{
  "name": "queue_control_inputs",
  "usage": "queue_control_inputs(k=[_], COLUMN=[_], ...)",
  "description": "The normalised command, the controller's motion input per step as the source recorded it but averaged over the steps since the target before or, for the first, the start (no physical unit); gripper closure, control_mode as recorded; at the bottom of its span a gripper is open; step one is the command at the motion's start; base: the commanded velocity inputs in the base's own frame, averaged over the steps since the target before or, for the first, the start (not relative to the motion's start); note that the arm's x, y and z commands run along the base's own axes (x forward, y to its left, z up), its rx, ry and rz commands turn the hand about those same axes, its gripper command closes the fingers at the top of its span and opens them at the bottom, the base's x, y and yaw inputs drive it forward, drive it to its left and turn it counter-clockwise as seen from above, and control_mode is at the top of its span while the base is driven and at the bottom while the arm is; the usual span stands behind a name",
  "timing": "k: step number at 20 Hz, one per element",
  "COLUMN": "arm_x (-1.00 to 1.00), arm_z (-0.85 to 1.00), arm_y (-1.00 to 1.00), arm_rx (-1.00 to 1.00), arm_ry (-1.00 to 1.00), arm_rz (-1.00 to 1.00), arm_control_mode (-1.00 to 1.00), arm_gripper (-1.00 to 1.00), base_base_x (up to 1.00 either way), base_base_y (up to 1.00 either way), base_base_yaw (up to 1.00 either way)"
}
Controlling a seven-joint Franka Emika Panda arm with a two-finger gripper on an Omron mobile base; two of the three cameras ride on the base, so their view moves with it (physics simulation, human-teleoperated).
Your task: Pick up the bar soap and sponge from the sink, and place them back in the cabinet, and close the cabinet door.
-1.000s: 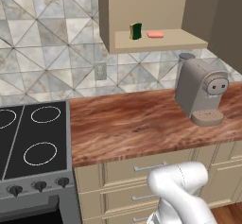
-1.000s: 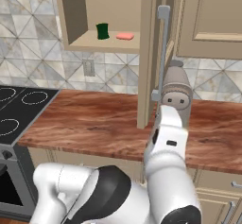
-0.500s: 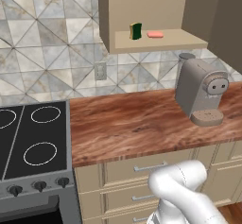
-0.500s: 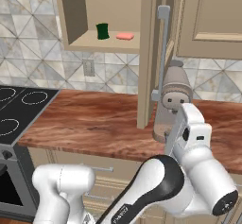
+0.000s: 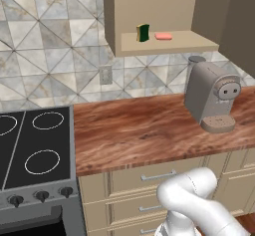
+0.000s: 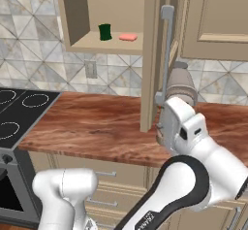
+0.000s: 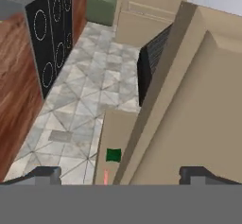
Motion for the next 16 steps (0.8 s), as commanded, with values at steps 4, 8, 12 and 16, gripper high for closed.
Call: queue_control_inputs(k=[4,8,12,16], arm_x=[0.03,0.14,0.36,0.63], arm_z=[0.0,0.16,0.25,0.22], arm_y=[1.0,1.0,1.0,1.0], arm_rx=[-0.37,-0.42,-0.38,-0.4], arm_ry=[-0.22,-0.18,-0.11,-0.02], arm_rz=[0.1,0.03,0.0,-0.07], arm_control_mode=[-1.0,-1.0,-1.0,-1.0], arm_gripper=[-1.0,-1.0,-1.0,-1.0], base_base_x=[0.0,0.0,0.0,0.0], base_base_y=[0.0,0.0,0.0,0.0], base_base_yaw=[0.0,0.0,0.0,0.0])
